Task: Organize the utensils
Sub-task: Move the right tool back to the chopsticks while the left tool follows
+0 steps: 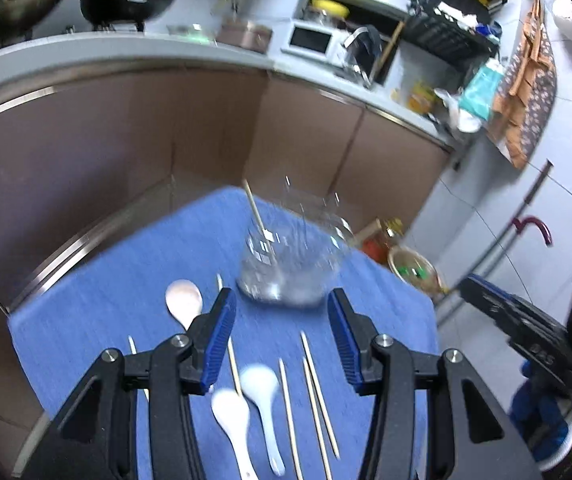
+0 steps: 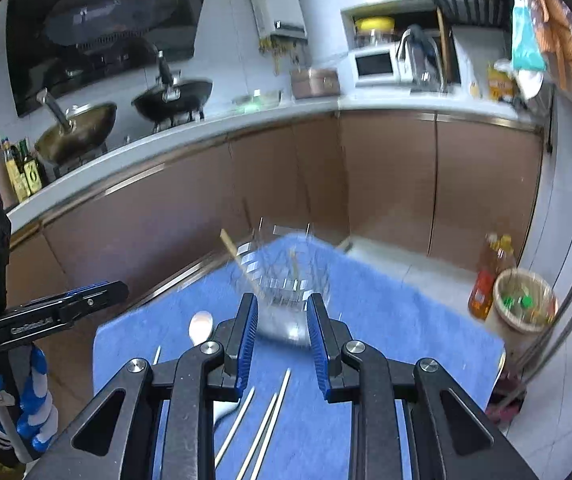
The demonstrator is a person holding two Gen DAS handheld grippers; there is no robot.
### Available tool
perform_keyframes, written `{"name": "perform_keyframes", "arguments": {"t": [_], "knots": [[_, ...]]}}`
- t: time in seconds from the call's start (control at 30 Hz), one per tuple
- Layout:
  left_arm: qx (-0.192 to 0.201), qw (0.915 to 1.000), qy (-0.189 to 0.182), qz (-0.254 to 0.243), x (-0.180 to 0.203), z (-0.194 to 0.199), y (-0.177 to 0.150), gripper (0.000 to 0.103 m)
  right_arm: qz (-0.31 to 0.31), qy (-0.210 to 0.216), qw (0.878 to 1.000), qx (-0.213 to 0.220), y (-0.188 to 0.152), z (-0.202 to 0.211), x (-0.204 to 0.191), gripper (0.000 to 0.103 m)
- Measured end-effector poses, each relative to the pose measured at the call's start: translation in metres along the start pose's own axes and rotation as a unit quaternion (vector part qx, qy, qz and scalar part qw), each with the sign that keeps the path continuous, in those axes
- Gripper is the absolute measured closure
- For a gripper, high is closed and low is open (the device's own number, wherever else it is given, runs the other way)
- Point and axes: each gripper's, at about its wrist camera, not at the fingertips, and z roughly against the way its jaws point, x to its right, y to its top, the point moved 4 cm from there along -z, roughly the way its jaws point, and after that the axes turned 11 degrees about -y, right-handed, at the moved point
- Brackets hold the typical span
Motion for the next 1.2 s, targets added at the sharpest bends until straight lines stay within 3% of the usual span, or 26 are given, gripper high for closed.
{"name": "perform_keyframes", "arguments": {"t": [0.23, 0.33, 0.6, 1.0, 1.2], "knots": [[-0.075, 0.9958, -0.044, 0.03, -0.003, -0.025, -0.043, 0.057, -0.018, 0.02, 0.996, -0.084, -0.038, -0.027, 0.008, 0.079], [-0.096, 0.9937, -0.04, 0.041, -0.009, -0.041, -0.053, 0.058, -0.022, 0.025, 0.993, -0.114, -0.052, -0.041, 0.012, 0.079], [-0.127, 0.9884, -0.006, 0.083, -0.054, -0.081, -0.041, 0.058, -0.018, 0.037, 0.983, -0.177, -0.074, -0.089, 0.003, 0.081], [-0.172, 0.9791, 0.009, 0.109, -0.108, -0.16, -0.027, 0.058, 0.01, 0.036, 0.971, -0.235, -0.083, -0.166, -0.014, 0.087], [-0.197, 0.9718, 0.02, 0.129, -0.133, -0.197, -0.027, 0.068, 0.031, 0.023, 0.965, -0.26, -0.087, -0.195, -0.021, 0.09]]}}
